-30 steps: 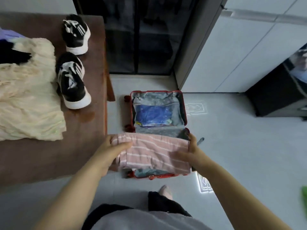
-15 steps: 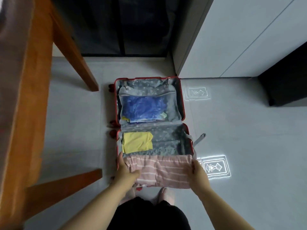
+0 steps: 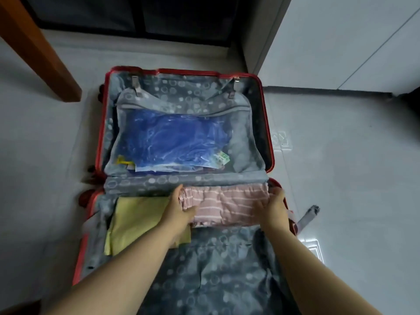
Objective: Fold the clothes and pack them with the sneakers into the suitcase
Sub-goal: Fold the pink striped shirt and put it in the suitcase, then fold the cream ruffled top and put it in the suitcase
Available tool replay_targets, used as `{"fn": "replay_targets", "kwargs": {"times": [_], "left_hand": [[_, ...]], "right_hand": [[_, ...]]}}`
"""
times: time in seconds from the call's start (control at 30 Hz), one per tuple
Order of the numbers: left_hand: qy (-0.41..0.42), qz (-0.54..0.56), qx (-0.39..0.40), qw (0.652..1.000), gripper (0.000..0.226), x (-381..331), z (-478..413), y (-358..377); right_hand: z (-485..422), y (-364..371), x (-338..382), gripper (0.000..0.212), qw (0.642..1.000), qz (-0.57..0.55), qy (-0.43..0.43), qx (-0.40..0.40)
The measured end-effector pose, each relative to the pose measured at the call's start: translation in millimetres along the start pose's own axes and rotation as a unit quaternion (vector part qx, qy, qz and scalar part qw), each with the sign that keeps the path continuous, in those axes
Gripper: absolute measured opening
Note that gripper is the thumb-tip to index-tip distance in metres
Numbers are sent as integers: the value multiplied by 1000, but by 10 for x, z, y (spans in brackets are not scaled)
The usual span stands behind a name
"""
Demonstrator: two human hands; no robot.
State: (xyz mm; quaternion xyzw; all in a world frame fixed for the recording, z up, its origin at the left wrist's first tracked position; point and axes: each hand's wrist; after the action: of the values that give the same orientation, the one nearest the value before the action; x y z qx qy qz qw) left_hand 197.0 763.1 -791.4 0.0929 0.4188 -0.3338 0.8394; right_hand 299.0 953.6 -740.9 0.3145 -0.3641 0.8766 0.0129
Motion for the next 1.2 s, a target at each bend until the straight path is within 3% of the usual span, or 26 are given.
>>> {"fn": "replay_targets", "kwargs": {"times": [0.07,0.13,0.17,0.23,0.3,0.43,0.53,0.73,0.9,1.03,1.1,1.2], "left_hand": [[-15,-172,-26,985,82,308,-222,114],[-15,-431,6,902,70,546,-253,194],[-18,-506,49,861,63,604,-219,208],[-46,-560,110,820,57,603,-77,200],[-58,-576,118,807,56,471,135,93],[-52,-529,81,843,59,-95,905,-238],[-109,-513,45,850,64,-594,1727,-542],[-155,-443,7,883,72,-1734,3411,-945],[-71,-417,-82,903,58,-2805,4570,-1314],[53,-351,-157,922,42,-3320,5383,-1741],[109,-264,-190,939,39,-3421,5772,-1983],[159,-201,-227,940,35,-3365,6276,-2484]], "right_hand": [[-317,284,-300,46,992,122,-26,11],[-444,568,-553,56,940,314,-67,114],[-451,675,-645,59,904,381,-83,177],[-382,759,-713,63,862,431,-73,257],[-208,696,-635,66,849,452,-56,268],[480,336,-89,73,868,414,-54,268],[1220,4,460,75,895,334,-56,290],[2661,-969,1779,72,894,316,-117,295],[3684,-1684,2957,57,851,358,-259,284],[4390,-1833,3734,46,821,352,-355,276],[4743,-1734,4039,41,824,316,-391,263],[5289,-1422,4419,30,832,237,-423,270]]}}
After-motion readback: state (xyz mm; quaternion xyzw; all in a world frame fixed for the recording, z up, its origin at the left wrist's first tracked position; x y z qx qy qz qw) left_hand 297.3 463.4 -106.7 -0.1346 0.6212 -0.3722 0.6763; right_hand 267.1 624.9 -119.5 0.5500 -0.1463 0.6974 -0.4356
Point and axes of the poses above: each hand's wrist, its own z-axis away from the middle knuckle, its own y-axis out of the palm, x = y × z, and after that the axes turned 9 degrees about x, right-handed
